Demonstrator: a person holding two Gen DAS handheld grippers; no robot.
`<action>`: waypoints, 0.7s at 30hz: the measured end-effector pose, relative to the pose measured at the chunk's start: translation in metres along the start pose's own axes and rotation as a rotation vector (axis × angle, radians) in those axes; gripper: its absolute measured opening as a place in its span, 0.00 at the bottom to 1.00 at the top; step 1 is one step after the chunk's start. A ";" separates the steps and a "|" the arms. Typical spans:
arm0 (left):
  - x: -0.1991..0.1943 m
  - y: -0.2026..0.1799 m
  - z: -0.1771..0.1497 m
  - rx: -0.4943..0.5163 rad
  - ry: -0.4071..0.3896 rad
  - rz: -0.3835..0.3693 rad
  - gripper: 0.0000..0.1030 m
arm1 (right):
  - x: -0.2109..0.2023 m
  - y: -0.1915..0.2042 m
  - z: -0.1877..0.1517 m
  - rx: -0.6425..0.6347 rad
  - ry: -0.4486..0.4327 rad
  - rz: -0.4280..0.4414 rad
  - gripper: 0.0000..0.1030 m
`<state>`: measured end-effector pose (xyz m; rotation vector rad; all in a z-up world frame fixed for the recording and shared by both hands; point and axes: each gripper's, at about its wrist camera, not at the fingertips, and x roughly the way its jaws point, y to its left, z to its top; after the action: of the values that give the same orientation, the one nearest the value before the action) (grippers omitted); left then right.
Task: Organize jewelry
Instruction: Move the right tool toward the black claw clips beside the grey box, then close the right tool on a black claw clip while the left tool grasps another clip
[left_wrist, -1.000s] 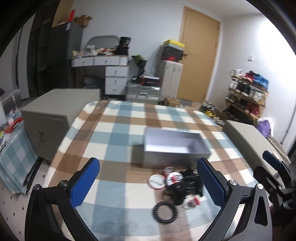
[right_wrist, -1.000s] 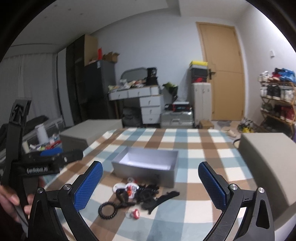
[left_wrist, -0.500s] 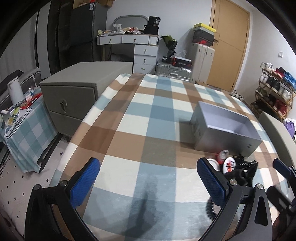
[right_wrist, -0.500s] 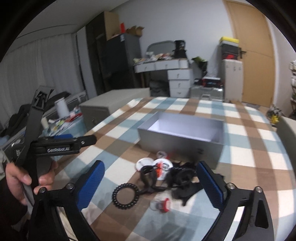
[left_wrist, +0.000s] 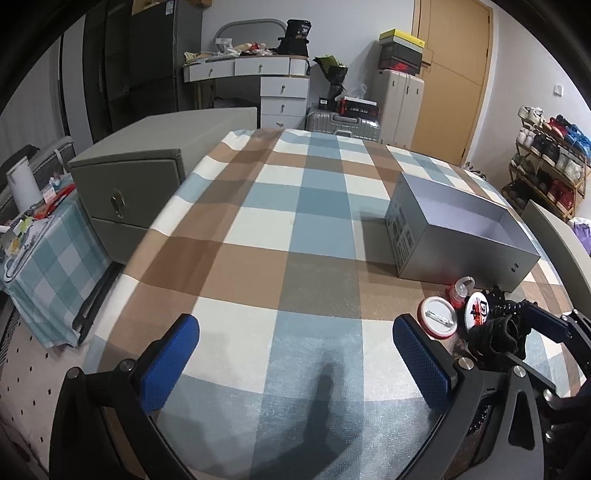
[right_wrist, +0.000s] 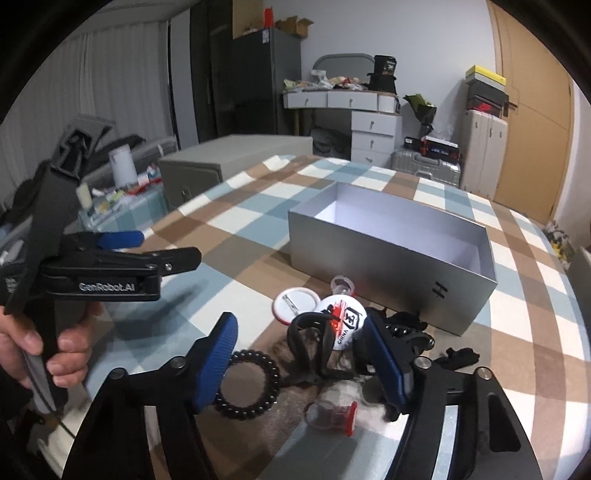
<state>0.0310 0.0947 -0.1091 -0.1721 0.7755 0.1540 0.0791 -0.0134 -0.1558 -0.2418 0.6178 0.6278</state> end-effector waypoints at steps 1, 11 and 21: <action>0.002 -0.001 0.000 0.002 0.003 -0.003 0.99 | 0.002 0.001 0.000 -0.008 0.008 -0.003 0.50; 0.001 -0.005 -0.002 0.013 0.018 -0.017 0.99 | 0.011 0.000 0.000 -0.002 0.047 -0.007 0.23; -0.001 -0.007 -0.004 0.023 0.021 -0.018 0.99 | -0.011 -0.012 0.004 0.101 -0.052 0.072 0.22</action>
<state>0.0290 0.0866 -0.1102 -0.1588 0.7957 0.1257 0.0816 -0.0263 -0.1454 -0.1086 0.6086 0.6683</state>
